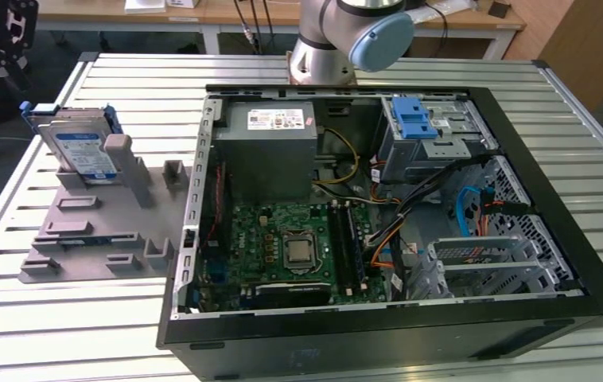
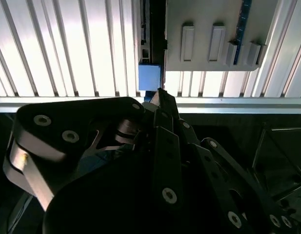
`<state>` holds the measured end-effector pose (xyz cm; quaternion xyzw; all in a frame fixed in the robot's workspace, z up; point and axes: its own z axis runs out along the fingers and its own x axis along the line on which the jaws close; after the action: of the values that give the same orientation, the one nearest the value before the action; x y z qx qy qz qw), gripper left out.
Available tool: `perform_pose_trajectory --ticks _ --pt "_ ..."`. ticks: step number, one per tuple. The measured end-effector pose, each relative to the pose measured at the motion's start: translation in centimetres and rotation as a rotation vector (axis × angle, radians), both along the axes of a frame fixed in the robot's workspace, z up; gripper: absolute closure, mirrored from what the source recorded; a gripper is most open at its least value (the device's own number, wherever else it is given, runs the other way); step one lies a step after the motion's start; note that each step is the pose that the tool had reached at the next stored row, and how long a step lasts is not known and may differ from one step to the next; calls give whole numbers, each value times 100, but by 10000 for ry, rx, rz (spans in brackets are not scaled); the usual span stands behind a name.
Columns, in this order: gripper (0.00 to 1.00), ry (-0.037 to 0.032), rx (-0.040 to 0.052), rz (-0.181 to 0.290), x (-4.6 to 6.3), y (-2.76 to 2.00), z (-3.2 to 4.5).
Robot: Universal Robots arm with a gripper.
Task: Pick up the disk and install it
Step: 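Pick up the disk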
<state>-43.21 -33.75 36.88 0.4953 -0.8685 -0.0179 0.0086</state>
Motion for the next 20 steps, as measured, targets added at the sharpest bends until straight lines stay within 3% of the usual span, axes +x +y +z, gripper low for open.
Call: perform_pose_trajectory --ticks 15,20 --pt "89 -44 0 1120 0 0 0" --pt "89 -89 0 1948 0 -1 -5"
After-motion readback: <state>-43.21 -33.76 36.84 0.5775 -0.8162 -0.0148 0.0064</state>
